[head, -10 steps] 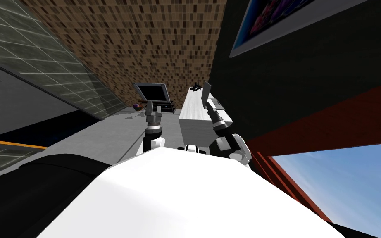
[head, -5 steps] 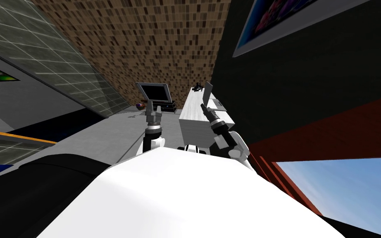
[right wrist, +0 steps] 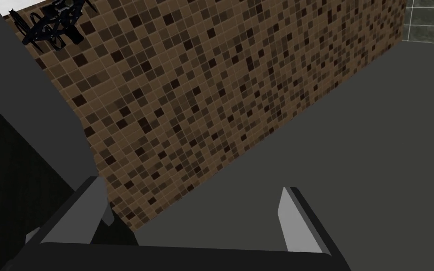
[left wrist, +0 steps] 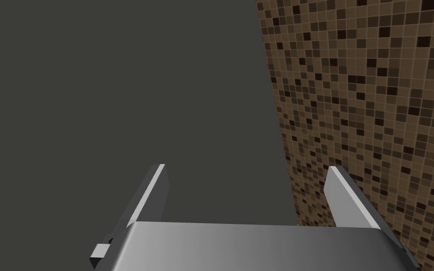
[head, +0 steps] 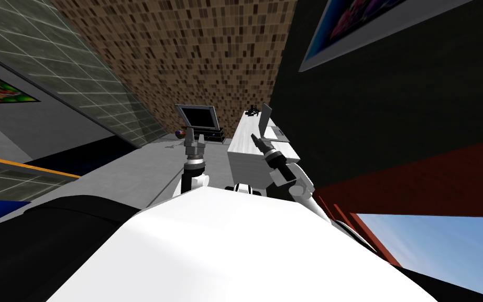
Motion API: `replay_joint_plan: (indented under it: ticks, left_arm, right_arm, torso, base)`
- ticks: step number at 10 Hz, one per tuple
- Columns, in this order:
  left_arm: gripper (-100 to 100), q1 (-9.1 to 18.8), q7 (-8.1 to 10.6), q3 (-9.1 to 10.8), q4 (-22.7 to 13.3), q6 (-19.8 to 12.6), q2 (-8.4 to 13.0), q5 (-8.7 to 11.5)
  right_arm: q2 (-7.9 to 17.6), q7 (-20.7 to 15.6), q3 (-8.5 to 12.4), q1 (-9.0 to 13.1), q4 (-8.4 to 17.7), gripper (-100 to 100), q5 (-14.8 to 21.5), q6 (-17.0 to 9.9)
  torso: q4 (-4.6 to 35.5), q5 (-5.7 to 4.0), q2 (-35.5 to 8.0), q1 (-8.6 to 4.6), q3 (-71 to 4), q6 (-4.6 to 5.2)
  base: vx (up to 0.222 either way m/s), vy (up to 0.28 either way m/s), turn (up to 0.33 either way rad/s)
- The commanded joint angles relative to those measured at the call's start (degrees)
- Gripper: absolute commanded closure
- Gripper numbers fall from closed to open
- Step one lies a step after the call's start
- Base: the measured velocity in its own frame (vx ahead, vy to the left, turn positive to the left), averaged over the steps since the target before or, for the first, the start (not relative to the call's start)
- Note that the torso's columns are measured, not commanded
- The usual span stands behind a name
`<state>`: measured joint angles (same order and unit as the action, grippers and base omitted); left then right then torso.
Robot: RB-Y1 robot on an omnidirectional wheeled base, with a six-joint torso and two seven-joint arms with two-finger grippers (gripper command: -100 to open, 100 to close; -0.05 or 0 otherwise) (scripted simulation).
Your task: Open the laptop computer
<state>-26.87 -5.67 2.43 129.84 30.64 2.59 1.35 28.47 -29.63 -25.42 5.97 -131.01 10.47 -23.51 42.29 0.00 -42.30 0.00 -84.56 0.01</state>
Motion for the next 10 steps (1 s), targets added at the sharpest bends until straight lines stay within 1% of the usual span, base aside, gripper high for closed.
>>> replay_joint_plan:
  ticks: [1, 2, 3, 4, 5, 6, 7, 8, 9, 10]
  left_arm:
    - [0, 0.00, 0.00, 0.00, 0.00, 0.00, 0.00, 0.00]
    - [0, 0.00, 0.00, 0.00, 0.00, 0.00, 0.00, 0.00]
    - [0, 0.00, 0.00, 0.00, 0.00, 0.00, 0.00, 0.00]
    - [0, 0.00, 0.00, 0.00, 0.00, 0.00, 0.00, 0.00]
    - [0, 0.00, 0.00, 0.00, 0.00, 0.00, 0.00, 0.00]
    - [0, 0.00, 0.00, 0.00, 0.00, 0.00, 0.00, 0.00]
    - [0, 0.00, 0.00, 0.00, 0.00, 0.00, 0.00, 0.00]
    - [0, 0.00, 0.00, 0.00, 0.00, 0.00, 0.00, 0.00]
    - [0, 0.00, 0.00, 0.00, 0.00, 0.00, 0.00, 0.00]
    - [0, 0.00, 0.00, 0.00, 0.00, 0.00, 0.00, 0.00]
  right_arm:
    - [1.70, -2.60, -1.17, 2.28, 0.78, -100, 0.27, -4.16]
    - [3.07, -4.89, -2.19, 4.21, 1.38, -100, 0.59, -5.89]
    - [3.07, -4.89, -2.19, 4.21, 1.38, -100, 0.59, -7.19]
    - [4.43, -7.16, -3.12, 6.10, 2.03, -100, 0.92, -9.09]
    - [4.43, -7.16, -3.12, 6.10, 2.03, -100, 0.92, -10.14]
    - [5.74, -9.41, -3.97, 7.93, 2.71, -100, 1.25, -12.10]
    - [5.74, -9.41, -3.97, 7.93, 2.71, -100, 1.25, -13.02]
    - [7.00, -11.63, -4.73, 9.71, 3.42, -100, 1.57, -15.01]
    - [7.00, -11.63, -4.73, 9.71, 3.42, -100, 1.57, -15.81]
    - [8.19, -13.81, -5.41, 11.42, 4.15, -100, 1.89, -17.91]
  torso:
    - [0.00, 0.00, 0.02, 0.00, -0.01, -0.02]
    - [0.00, 0.00, 0.01, 0.00, -0.01, 0.00]
    - [0.00, 0.01, 0.04, 0.00, -0.03, -0.03]
    - [-0.01, 0.04, 0.08, -0.06, -0.08, -0.07]
    - [-0.02, 0.05, 0.16, -0.11, -0.15, -0.10]
    - [-0.04, 0.02, 0.17, -0.13, -0.14, -0.06]
    - [-0.03, 0.07, 0.24, -0.20, -0.22, -0.13]
    - [-0.04, 0.05, 0.27, -0.23, -0.24, -0.12]
    - [-0.05, 0.05, 0.31, -0.24, -0.27, -0.14]
    - [-0.06, 0.01, 0.27, -0.23, -0.22, -0.11]
  base:
    - [0.020, -0.005, 0.034]
    - [0.025, -0.002, 0.040]
    - [0.014, 0.008, 0.019]
    - [0.012, 0.015, 0.034]
    - [0.015, 0.008, 0.033]
    - [0.022, 0.014, 0.018]
    - [0.023, 0.009, 0.022]
    - [0.025, 0.014, 0.029]
    - [0.019, 0.007, 0.021]
    - [0.019, 0.022, 0.012]
